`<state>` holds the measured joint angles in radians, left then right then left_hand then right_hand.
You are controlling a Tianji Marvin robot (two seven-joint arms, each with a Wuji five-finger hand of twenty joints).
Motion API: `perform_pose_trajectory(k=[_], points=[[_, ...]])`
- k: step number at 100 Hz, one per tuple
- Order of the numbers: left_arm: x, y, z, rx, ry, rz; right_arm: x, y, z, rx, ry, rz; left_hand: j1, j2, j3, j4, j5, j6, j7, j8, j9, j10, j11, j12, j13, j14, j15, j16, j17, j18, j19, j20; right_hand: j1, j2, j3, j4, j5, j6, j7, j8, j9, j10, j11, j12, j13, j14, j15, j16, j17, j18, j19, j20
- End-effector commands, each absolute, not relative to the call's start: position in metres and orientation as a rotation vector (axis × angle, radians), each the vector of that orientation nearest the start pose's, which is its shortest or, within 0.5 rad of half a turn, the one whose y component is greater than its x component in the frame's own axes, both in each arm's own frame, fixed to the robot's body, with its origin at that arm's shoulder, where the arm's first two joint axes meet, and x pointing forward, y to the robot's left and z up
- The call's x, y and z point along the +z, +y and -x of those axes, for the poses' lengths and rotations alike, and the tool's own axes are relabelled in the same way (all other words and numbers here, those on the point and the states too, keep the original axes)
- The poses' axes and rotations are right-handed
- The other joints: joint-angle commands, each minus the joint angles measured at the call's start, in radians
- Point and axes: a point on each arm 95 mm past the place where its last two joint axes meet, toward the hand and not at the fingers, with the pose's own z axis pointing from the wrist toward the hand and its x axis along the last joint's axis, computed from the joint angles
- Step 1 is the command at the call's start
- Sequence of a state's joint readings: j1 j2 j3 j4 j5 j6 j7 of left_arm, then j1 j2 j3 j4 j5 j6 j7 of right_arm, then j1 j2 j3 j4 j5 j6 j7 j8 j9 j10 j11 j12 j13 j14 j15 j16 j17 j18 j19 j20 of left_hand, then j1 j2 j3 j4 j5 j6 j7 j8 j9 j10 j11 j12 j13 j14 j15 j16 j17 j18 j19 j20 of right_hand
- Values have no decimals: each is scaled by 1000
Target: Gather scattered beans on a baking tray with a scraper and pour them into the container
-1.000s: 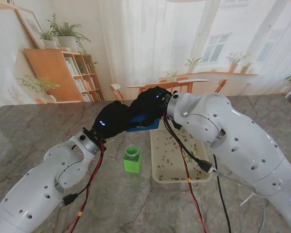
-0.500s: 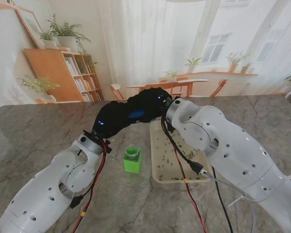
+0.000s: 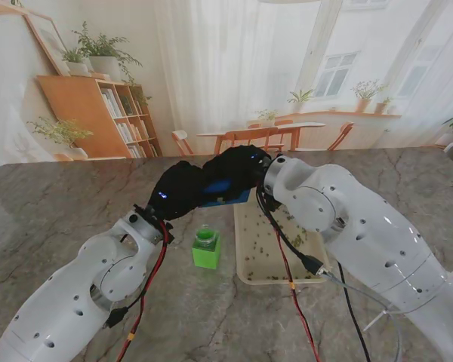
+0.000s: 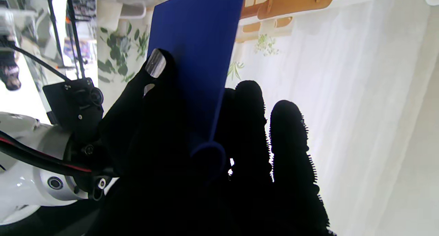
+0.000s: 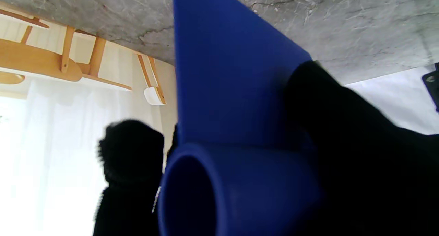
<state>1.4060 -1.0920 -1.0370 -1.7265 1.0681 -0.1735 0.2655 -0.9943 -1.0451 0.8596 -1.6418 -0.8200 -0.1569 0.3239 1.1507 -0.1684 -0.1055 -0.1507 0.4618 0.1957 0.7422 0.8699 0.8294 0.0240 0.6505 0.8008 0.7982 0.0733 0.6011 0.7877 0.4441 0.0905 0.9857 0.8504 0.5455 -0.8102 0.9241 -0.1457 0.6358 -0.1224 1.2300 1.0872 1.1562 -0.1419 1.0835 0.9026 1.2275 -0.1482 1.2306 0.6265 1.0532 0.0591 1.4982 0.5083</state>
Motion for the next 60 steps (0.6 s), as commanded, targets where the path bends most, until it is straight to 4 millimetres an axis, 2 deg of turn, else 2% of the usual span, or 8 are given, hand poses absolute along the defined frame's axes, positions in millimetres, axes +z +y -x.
perform_pose_trajectory(k=[1, 14, 29, 37, 43, 52, 56, 60], points=[[-207, -95, -397, -1941, 1385, 582, -186, 122, -460, 1646, 1968, -708, -30, 105, 56, 78, -82, -55, -196, 3, -110, 22, -222, -99, -85, -5, -76, -19, -41, 15, -17, 6, 23, 119, 54, -25, 109, -252, 160, 53, 68, -85, 84, -2, 108, -239, 71, 11, 59, -48, 71, -7], [-210, -90, -397, -1891, 1449, 583, -187, 117, -462, 1652, 1955, -732, -85, 127, 57, 83, -66, -48, -316, -10, -144, 35, -289, -153, -118, 6, -121, -42, -100, 47, -38, 6, 12, 199, -92, -34, 87, -272, 111, 3, 124, -136, 106, -34, 106, -294, 130, 44, 83, -103, 145, -15], [-214, -86, -398, -1845, 1504, 586, -189, 110, -462, 1674, 1922, -776, -139, 152, 62, 99, -62, -28, -459, -133, -198, 53, -377, -211, -168, 37, -183, -82, -176, 101, -73, 13, 5, 292, -223, -40, 64, -283, 107, -63, 192, -215, 183, -58, 107, -367, 220, 107, 105, -164, 242, 11], [-214, -84, -398, -1819, 1518, 574, -190, 107, -462, 1686, 1894, -796, -144, 160, 63, 99, -60, -22, -488, -149, -201, 55, -394, -219, -175, 35, -195, -91, -187, 101, -91, 6, -24, 347, -260, -35, 75, -259, 124, -70, 204, -224, 200, -70, 107, -376, 236, 121, 110, -172, 261, 16], [-215, -82, -397, -1807, 1518, 576, -190, 104, -462, 1691, 1880, -804, -142, 160, 63, 99, -57, -23, -493, -149, -201, 55, -396, -218, -176, 34, -198, -94, -194, 105, -101, 1, -13, 415, -318, -13, 111, -254, 131, -12, 220, -221, 211, -85, 107, -375, 251, 136, 112, -168, 278, 21], [-216, -79, -397, -1793, 1507, 591, -192, 101, -463, 1713, 1841, -822, -139, 162, 64, 99, -55, -23, -498, -148, -202, 56, -400, -217, -179, 34, -201, -97, -198, 104, -109, -5, 14, 449, -346, -8, 128, -233, 132, 25, 232, -208, 212, -91, 107, -367, 262, 143, 114, -158, 292, 24], [-216, -78, -397, -1789, 1504, 597, -193, 100, -463, 1720, 1828, -823, -139, 161, 63, 99, -55, -23, -500, -148, -202, 58, -401, -217, -181, 32, -203, -98, -200, 103, -110, -7, 33, 514, -409, 12, 150, -223, 126, 50, 241, -192, 203, -98, 107, -358, 266, 144, 114, -148, 297, 23], [-217, -77, -397, -1785, 1502, 600, -193, 99, -463, 1729, 1813, -824, -138, 162, 63, 99, -54, -21, -502, -147, -202, 59, -402, -216, -180, 34, -202, -99, -199, 99, -111, -9, 45, 519, -406, 32, 170, -205, 125, 73, 248, -181, 198, -100, 106, -350, 270, 146, 114, -137, 301, 23]])
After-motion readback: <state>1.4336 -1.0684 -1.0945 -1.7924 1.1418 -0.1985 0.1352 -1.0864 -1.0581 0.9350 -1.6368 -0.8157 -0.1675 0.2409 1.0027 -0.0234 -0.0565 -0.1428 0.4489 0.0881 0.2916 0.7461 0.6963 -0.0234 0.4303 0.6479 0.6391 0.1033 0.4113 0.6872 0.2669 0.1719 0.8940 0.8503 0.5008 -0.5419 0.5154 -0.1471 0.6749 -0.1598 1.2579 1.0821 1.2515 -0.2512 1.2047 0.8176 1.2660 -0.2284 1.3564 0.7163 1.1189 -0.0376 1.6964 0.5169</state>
